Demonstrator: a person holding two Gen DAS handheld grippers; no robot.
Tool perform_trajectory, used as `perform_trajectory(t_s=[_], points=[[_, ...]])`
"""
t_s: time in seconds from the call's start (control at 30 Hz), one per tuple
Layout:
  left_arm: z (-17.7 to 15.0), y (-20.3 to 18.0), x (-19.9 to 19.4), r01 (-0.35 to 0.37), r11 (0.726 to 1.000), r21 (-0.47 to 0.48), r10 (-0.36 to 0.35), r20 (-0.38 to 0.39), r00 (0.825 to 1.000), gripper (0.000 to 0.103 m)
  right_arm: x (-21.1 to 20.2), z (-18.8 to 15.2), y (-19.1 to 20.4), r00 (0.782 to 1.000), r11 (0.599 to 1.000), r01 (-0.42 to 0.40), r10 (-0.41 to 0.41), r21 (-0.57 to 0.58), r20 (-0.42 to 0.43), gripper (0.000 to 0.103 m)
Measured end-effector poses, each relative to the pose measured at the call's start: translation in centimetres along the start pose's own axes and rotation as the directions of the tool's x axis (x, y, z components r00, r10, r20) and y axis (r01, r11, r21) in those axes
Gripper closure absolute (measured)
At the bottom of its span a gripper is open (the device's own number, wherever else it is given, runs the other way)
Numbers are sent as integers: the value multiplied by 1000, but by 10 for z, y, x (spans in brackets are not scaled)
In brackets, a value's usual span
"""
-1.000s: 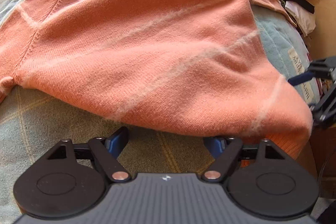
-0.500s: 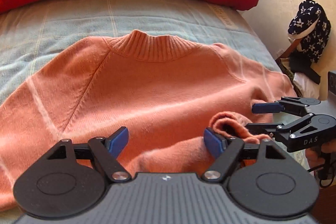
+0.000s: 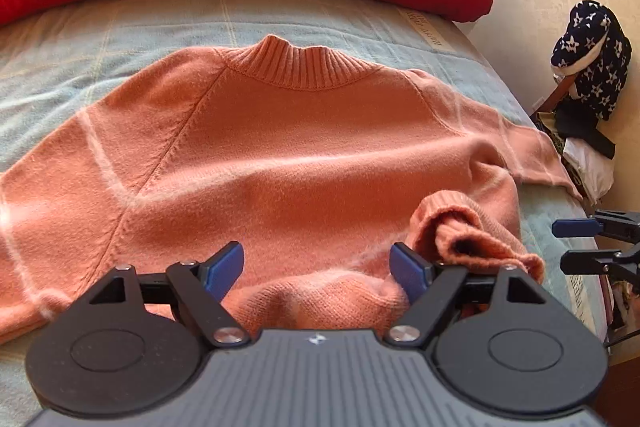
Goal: Fold clothes
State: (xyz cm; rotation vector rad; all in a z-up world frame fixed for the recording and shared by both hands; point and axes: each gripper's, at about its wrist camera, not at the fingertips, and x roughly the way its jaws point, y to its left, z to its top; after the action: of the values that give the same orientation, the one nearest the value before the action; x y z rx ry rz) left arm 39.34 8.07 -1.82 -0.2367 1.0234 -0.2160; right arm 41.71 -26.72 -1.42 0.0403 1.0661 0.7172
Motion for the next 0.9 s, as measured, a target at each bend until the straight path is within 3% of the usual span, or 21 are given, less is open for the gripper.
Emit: perform_trajectory(t_s=[0.1,0.2,0.33,0.4,0.57,0.67,0.8,0.9], points=[[-9,-3,-7,7,1000,11,-7,-5,1000,22,1,-27,18,993,998,-58,56,-16,-99,11],[-11,-2,-3,19,1000,16,-18,-15,1000,21,18,-59,48,968,986,-153,137,-63,-210,11],[3,0,17,-1,999,44,1,3,1000,21,50,-83,90,946,963,-229,186,-141,-265,12],[11,3,24,-6,999,38,5,14,1000,21,63,-82,103,949,956,-247,205,-161,-238,12],[13,6,2,-33,998,61,29,70,997,21,68,-47,114,986,959,-159,145,-234,-78,14],[7,21,-29,-45,999,17,42,122,992,21,52,-24,113,989,956,-134,143,-259,18,14],[-12,35,-51,-97,995,-14,98,126,987,21,50,0,114,991,947,-84,113,-309,76,14],[-27,36,-52,-99,995,-10,100,92,991,21,67,18,105,991,952,-38,75,-302,111,14]])
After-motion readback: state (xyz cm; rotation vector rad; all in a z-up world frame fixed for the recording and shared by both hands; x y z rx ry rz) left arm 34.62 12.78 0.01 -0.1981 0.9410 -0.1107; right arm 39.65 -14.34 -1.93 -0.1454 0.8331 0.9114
